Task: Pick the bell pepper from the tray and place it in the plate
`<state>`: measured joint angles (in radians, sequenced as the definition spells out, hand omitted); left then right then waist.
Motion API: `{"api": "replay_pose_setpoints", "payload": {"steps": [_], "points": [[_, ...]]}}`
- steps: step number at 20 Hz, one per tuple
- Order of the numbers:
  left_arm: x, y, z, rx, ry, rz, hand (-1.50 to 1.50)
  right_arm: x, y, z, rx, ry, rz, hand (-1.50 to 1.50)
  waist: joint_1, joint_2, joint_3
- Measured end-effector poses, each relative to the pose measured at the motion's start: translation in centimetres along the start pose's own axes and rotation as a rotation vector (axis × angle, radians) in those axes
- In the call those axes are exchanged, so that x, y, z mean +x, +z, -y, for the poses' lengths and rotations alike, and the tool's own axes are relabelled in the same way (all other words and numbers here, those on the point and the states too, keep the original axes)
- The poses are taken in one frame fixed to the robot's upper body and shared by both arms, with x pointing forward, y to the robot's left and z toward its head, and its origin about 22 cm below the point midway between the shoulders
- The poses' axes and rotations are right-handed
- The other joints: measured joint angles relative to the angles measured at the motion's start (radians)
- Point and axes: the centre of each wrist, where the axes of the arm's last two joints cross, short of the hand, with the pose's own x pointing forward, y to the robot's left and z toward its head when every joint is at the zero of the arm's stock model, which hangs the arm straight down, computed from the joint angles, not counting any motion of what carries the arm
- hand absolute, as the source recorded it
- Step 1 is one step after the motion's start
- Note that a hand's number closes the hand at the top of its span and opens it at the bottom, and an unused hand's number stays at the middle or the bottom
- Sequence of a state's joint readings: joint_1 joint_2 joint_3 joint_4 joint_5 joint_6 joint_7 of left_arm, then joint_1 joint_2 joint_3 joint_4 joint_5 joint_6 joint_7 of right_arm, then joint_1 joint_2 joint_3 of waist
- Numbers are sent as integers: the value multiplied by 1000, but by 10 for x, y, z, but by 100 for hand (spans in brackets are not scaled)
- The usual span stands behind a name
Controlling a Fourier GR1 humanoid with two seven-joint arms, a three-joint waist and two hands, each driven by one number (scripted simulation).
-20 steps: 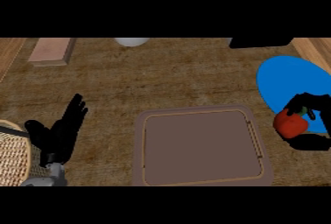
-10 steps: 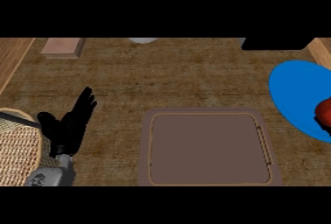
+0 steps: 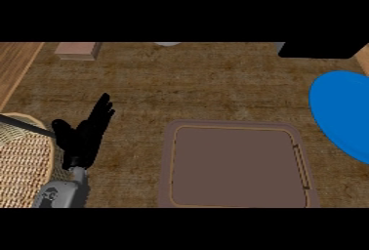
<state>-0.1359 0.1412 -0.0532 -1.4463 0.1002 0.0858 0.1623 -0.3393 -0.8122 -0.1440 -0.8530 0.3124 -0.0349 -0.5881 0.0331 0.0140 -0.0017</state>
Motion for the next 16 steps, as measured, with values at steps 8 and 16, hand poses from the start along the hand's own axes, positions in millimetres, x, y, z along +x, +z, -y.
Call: {"api": "replay_pose_setpoints", "payload": {"steps": [8,16], "points": [[0,-3,3,-8,-7,9,0,-26,-1,-12,160,-116,-28,-150,12,3,4],[-2,0,-2,13,2,-9,0,-25,-17,1,21,-315,195,-150,-5,-3,4]]}}
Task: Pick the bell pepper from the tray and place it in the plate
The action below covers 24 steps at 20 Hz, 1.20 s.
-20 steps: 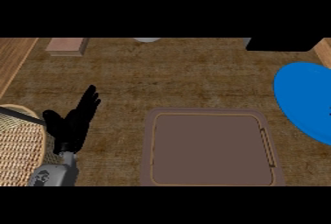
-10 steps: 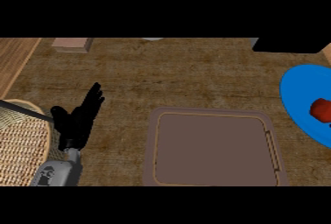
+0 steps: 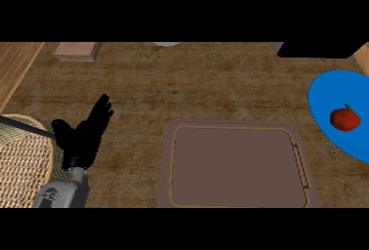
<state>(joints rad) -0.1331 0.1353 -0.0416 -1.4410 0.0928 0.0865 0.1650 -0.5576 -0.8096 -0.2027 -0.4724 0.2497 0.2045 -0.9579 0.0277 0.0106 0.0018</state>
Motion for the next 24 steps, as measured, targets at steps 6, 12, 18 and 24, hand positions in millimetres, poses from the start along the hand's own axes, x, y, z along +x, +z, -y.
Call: {"api": "replay_pose_setpoints", "payload": {"steps": [6,12,18,24], "points": [[-2,3,-4,14,-9,-6,0,4,-2,21,-88,-182,-27,-150,-15,-5,-3],[-1,3,-3,7,-9,6,0,1,7,31,-26,-363,-173,-150,-14,-3,-2],[1,3,-3,9,-6,2,0,2,17,49,-21,-409,-216,-150,-10,3,-2],[1,2,0,1,-13,8,0,3,26,58,-53,-403,-215,-150,-3,7,1]]}}
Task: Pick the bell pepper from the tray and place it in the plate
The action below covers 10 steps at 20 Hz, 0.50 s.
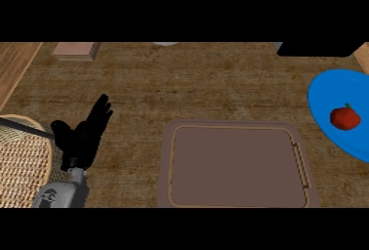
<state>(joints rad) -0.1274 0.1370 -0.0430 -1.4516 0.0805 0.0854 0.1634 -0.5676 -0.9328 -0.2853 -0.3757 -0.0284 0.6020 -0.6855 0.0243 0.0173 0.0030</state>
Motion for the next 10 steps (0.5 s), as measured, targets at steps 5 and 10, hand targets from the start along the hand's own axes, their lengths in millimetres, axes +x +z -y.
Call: {"api": "replay_pose_setpoints", "payload": {"steps": [5,10], "points": [[2,-2,1,7,-6,5,0,3,8,9,-23,10,-3,-150,2,2,3],[1,-3,1,9,-10,14,0,3,18,16,-34,35,-19,-150,4,3,5]]}}
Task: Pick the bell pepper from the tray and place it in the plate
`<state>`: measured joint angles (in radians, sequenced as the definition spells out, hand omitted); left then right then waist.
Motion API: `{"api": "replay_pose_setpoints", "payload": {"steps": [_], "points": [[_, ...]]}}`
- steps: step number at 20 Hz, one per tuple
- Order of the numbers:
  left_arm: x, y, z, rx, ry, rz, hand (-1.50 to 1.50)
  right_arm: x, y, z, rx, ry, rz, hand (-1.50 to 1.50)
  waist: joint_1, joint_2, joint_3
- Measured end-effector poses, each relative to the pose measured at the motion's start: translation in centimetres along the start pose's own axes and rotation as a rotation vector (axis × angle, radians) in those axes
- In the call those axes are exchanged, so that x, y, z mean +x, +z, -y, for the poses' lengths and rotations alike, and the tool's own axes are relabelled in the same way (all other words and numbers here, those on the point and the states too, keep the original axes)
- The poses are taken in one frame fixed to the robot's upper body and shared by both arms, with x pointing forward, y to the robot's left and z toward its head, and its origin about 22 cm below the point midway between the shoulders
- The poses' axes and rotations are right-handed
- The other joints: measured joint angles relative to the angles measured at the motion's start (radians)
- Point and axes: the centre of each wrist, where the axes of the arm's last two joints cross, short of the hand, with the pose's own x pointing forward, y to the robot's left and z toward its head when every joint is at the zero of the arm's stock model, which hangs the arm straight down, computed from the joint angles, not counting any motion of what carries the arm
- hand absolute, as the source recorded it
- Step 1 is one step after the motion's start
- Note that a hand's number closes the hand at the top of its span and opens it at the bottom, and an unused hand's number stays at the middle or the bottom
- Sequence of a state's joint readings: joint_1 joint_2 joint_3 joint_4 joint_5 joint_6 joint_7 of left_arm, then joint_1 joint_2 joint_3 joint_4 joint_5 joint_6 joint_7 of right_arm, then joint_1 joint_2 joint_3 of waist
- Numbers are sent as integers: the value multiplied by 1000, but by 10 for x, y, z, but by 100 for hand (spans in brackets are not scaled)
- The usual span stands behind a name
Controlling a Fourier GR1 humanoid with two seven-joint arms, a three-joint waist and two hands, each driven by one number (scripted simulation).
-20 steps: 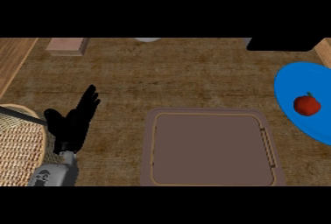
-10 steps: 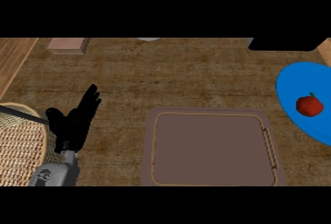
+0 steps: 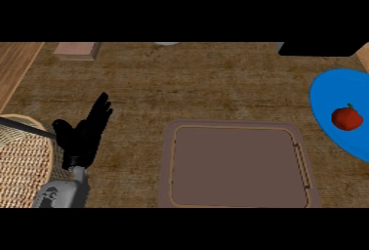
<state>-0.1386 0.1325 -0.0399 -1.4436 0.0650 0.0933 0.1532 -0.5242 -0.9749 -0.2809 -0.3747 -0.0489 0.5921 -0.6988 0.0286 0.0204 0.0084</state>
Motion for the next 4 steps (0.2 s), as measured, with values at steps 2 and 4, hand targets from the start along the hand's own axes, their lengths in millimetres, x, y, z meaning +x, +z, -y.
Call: {"api": "replay_pose_setpoints", "payload": {"steps": [2,4], "points": [[1,0,1,-8,2,4,0,3,3,5,-5,21,-8,-150,3,1,0],[0,-1,0,-3,-3,0,0,3,8,8,-5,38,-17,-150,1,1,1]]}}
